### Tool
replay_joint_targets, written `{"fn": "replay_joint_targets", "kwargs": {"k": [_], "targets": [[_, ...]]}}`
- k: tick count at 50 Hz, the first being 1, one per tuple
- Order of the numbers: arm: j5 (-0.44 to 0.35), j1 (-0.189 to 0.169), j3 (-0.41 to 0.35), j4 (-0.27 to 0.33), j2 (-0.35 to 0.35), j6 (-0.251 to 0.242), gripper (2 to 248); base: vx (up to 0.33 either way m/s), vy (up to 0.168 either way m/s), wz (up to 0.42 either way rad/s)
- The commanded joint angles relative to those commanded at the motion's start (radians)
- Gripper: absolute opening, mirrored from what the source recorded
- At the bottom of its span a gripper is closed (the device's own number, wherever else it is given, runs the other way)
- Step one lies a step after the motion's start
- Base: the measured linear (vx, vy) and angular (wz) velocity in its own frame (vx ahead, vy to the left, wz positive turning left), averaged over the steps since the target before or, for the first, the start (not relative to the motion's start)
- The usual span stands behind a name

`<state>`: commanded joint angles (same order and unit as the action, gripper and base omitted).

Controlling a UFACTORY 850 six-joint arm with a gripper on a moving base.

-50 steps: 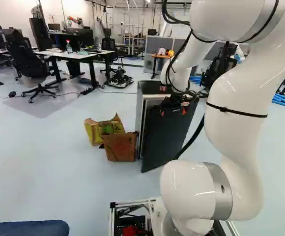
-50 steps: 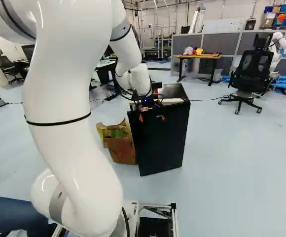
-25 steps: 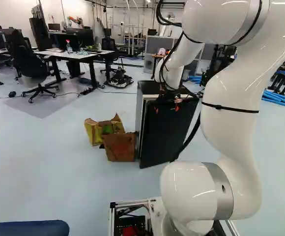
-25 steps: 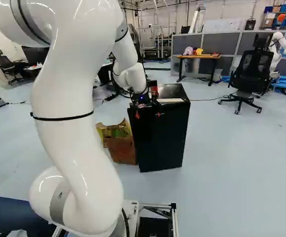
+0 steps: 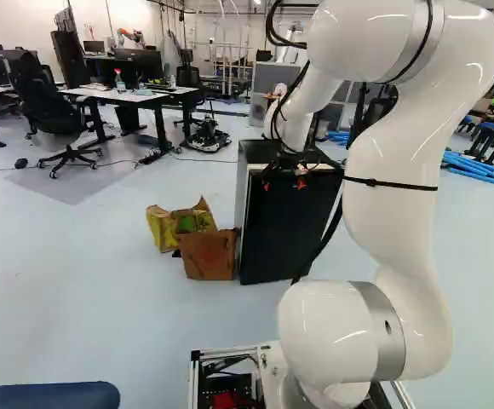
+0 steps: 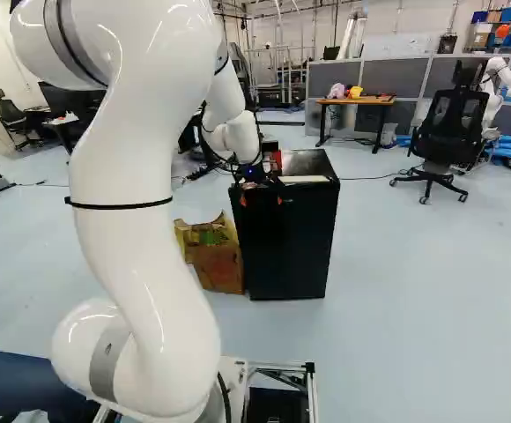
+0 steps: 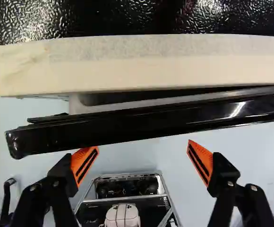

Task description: Grab a drink from the fridge

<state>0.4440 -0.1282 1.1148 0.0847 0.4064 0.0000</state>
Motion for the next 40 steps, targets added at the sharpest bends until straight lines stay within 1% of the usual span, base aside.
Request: {"fn": "replay_joint_targets", "kwargs": {"k": [10,40], "targets": [[0.000,0.000,0.000,-0.034,0.000,0.000,247,0.000,0.000,0.000],[-0.003,0.000,0.000,-0.035,0.000,0.000,247,0.000,0.000,0.000]]}}
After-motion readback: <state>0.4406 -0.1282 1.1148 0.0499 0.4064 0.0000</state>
